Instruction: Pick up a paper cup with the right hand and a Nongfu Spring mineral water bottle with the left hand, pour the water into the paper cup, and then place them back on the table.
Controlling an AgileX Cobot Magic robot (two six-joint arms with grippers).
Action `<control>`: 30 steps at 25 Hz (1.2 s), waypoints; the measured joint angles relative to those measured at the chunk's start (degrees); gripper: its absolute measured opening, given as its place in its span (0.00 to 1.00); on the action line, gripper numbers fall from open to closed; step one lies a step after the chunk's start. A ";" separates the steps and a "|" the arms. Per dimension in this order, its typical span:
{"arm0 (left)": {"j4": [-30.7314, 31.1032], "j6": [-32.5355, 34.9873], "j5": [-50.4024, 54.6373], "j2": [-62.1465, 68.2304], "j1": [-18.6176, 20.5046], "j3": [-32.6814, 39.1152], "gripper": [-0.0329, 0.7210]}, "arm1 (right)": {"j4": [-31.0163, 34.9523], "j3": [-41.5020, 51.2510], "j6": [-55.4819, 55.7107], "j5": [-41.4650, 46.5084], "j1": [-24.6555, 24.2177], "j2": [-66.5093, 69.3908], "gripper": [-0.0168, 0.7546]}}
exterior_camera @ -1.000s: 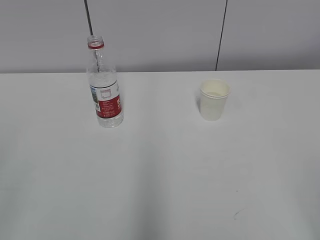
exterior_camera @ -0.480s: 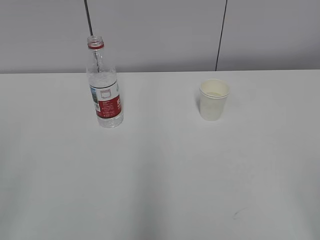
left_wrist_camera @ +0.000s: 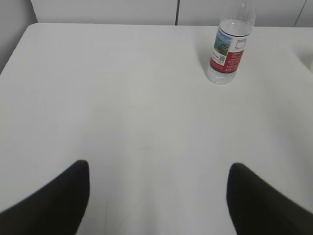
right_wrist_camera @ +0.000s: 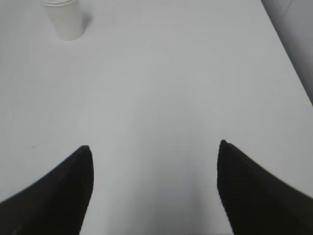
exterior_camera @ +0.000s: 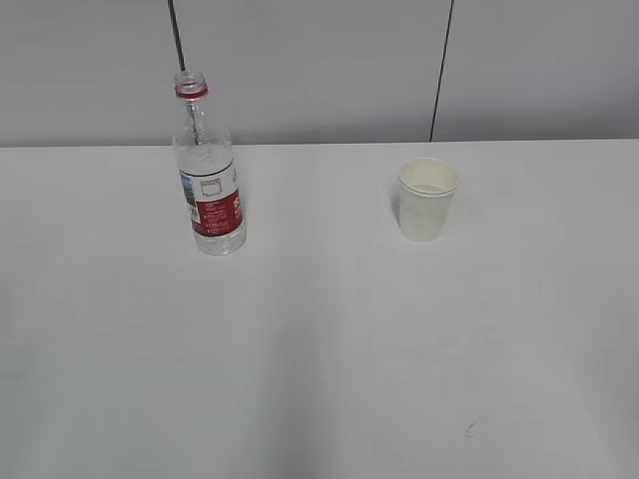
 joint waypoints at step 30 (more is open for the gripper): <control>0.01 0.13 0.00 0.00 0.41 0.00 0.72 | 0.90 0.00 0.00 -0.10 -0.81 0.00 0.78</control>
